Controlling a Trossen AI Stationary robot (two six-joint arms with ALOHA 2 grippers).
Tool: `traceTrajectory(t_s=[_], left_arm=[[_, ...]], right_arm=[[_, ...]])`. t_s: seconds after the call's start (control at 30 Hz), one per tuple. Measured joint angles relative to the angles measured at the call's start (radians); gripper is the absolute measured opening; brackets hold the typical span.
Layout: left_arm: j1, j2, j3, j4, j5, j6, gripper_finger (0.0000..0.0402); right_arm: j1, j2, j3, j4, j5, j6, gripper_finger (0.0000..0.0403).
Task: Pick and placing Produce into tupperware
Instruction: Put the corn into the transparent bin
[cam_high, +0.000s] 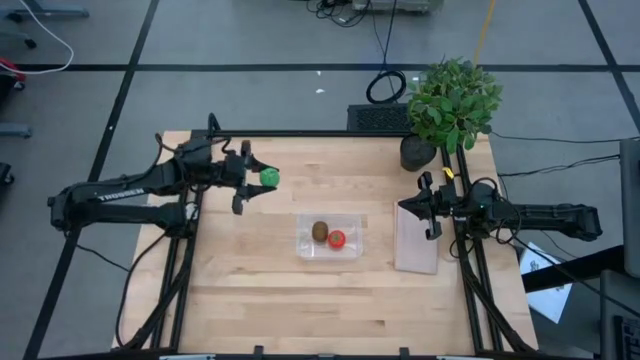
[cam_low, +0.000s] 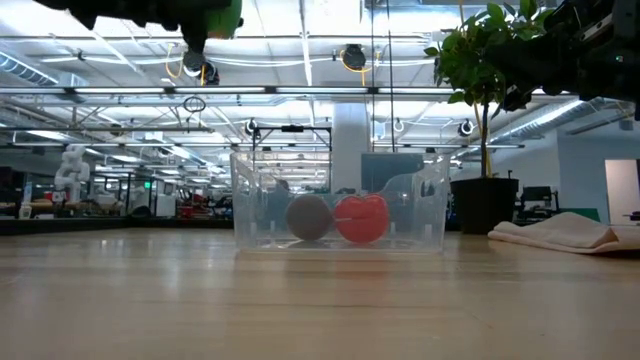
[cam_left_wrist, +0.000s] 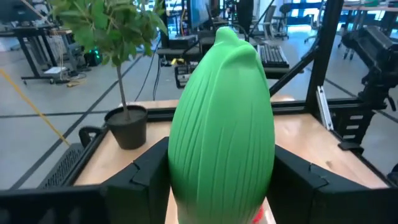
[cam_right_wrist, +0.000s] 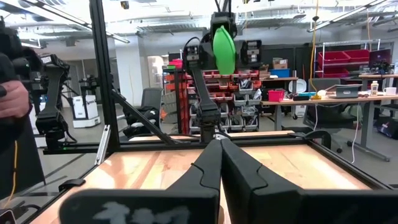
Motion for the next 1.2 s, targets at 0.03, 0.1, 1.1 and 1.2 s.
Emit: traceTrajectory(t_s=[0.03, 0.1, 1.1, 1.2], left_arm=[[-0.001, 0.006, 0.019, -0.012, 0.003, 0.001, 0.0201], [-0.001, 0.013, 0.065, -0.051, 0.015, 0.007, 0.0206], [-0.018, 0.497, 0.738, -0.671, 0.065, 0.217, 0.0211], [-0.032, 0.573, 0.778, -0.759, 0.061, 0.268, 0.0211]], right_arm=[[0.0, 0.0, 0.0, 0.0, 0.0, 0.0, 0.0], [0.0, 0.0, 0.0, 0.0, 0.0, 0.0, 0.0], [0.0, 0.0, 0.0, 0.0, 0.0, -0.008, 0.0], [0.0, 0.0, 0.0, 0.0, 0.0, -0.008, 0.0]])
